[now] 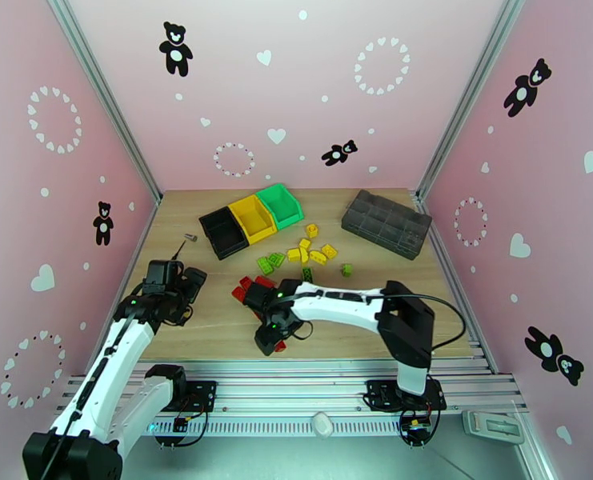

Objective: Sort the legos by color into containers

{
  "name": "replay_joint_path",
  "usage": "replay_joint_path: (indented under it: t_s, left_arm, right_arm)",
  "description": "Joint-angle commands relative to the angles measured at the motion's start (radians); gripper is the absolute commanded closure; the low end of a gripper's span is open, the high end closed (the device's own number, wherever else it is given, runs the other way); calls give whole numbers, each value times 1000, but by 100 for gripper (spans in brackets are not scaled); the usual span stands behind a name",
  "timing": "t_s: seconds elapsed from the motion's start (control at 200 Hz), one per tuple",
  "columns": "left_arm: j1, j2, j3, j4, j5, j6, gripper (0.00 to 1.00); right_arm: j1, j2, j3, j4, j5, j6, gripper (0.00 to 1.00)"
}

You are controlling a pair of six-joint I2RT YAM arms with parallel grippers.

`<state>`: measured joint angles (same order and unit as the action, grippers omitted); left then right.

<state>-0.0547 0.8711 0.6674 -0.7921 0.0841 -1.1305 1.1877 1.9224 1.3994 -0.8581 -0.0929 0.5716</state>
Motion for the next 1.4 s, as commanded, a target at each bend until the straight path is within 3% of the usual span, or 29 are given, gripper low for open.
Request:
replay_joint_path:
  t_s: [0.0, 0.26, 0.506, 0.551, 0.641, 0.761, 0.951, 1.061, 1.236, 1.396]
  left_arm:
    - [9, -29, -27, -15, 54, 4, 1]
    - [10, -18, -57, 17, 111, 18, 2]
    - [7, 84, -1, 58, 182, 89, 1]
    - [-2, 108, 19, 64, 191, 101, 2]
    - [-42, 153, 62, 84, 199, 113, 2]
    - [-165, 233, 139, 110, 174, 113, 2]
    - [-330, 405, 245, 221, 169, 70, 2]
    - [-338, 480, 295, 292, 194, 47, 2]
    - [-336, 632, 489, 273, 223, 107, 2]
    - [-298, 771, 633, 321, 291, 89, 3]
  right_arm:
    - [1, 52, 36, -34, 50, 53, 22]
    - [0, 76, 36, -65, 129, 86, 34]
    - [-64, 29, 28, -43, 99, 76, 74]
    - [-81, 22, 30, -41, 90, 71, 77]
    - [-123, -3, 34, -40, 72, 61, 78]
    - [-197, -51, 44, -23, 29, 43, 78]
    - [-369, -75, 98, 46, -124, 47, 77]
    - [-457, -34, 167, 92, -214, 64, 77]
    - [-576, 75, 294, 175, -328, 136, 77]
    - [-663, 177, 405, 281, -406, 236, 77]
